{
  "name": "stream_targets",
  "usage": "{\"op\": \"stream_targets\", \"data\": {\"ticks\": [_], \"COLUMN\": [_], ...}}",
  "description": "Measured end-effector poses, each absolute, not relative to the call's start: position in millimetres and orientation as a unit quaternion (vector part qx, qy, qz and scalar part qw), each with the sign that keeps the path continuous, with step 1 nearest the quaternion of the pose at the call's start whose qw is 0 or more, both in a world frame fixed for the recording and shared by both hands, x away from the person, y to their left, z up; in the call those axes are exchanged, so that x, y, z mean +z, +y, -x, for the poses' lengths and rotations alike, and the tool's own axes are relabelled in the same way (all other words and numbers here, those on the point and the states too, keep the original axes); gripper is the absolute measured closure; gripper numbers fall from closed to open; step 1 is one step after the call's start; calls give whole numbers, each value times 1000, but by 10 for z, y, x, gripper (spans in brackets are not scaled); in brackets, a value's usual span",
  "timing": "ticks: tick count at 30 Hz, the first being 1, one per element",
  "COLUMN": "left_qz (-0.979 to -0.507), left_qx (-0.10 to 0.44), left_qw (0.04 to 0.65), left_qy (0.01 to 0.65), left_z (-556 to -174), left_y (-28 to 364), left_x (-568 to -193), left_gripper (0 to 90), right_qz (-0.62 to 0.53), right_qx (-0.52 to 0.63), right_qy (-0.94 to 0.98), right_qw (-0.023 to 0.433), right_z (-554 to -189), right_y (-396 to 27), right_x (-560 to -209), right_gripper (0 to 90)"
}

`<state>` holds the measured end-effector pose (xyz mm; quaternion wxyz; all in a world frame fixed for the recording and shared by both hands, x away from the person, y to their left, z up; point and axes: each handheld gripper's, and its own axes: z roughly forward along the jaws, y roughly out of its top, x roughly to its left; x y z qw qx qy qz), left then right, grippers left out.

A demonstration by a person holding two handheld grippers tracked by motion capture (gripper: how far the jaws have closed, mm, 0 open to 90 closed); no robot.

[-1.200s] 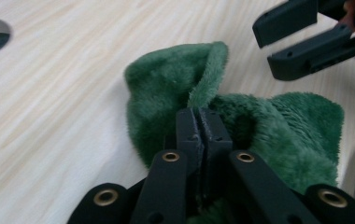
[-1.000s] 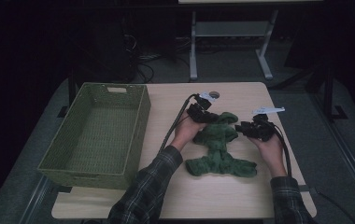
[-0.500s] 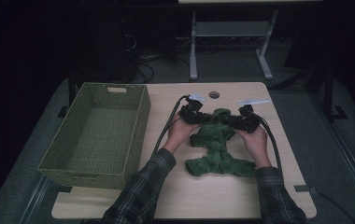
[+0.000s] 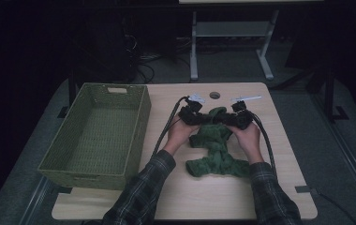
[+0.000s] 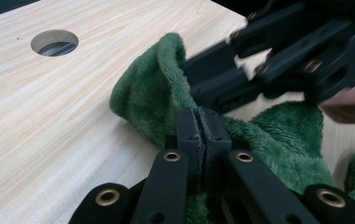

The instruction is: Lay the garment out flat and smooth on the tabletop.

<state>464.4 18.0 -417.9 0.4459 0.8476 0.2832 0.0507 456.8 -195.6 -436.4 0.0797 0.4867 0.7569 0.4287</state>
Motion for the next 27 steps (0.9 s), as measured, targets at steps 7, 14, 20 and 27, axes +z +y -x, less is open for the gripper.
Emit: {"op": "stream_targets", "data": {"ticks": [7,14,20,27], "left_qz": [-845,-839,-840,-845], "left_qx": [61,91,116,130], "left_qw": [448,449,435,405], "left_qy": [286,295,302,323], "left_z": [-4637,-4647,-4684,-4784], "left_y": [194,269,286,246], "left_x": [-4164,-4128,-4205,-4469], "left_gripper": [885,886,886,886], "right_qz": [-480,-477,-496,-505], "right_qx": [390,393,373,343], "right_qy": [781,771,766,777], "right_qw": [87,151,166,153], "right_z": [-4552,-4419,-4401,-4456], "right_y": [-1890,-2221,-2510,-2556], "right_x": [-4447,-4164,-4232,-4529], "right_gripper": [852,874,877,877]}}
